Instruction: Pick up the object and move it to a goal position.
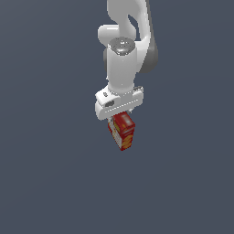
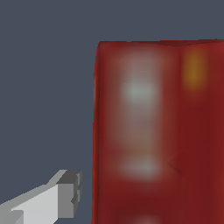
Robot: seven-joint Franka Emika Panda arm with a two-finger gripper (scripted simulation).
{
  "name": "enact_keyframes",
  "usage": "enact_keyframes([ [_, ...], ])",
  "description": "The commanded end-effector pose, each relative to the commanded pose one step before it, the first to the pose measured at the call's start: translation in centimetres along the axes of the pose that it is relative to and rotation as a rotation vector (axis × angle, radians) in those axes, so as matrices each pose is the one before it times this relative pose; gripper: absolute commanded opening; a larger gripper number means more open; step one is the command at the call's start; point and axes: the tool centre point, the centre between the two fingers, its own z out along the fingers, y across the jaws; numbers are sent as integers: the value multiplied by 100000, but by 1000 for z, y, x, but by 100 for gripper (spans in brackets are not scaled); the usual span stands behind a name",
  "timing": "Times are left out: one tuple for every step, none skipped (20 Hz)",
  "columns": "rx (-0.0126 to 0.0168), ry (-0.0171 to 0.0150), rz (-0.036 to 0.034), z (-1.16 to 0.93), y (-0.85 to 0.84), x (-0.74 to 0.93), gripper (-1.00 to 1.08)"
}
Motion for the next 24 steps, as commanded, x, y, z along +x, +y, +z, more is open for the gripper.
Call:
enact_keyframes([
  [-53,104,-24,564,49,59,100],
  [0,0,0,84,17,26,100],
  [-2,5,-69,21,-30,28,100],
  [0,0,0,0,0,0,-100],
  [0,0,0,0,0,0,-100],
  [0,0,0,0,0,0,-100],
  [0,0,0,0,0,0,-100],
  [0,0,0,0,0,0,-100],
  [0,0,0,0,0,0,-100],
  [0,0,0,0,0,0,-100],
  [0,0,0,0,0,0,-100],
  [0,0,0,0,0,0,-100],
  [0,0,0,0,0,0,-100],
  [-50,36,76,-91,63,-37,-100],
  [0,0,0,-8,-9,22,-100],
  [0,0,0,-25,-28,66,-100],
  [0,0,0,-41,-47,110,-100],
  [0,0,0,-58,-66,153,-100],
  [0,0,0,-74,-84,196,-100],
  [0,0,0,-89,-101,238,-100],
  [0,0,0,-105,-119,278,-100],
  [0,0,0,-120,-135,318,-100],
  [0,0,0,-134,-151,357,-100],
  [0,0,0,-148,-167,394,-100],
])
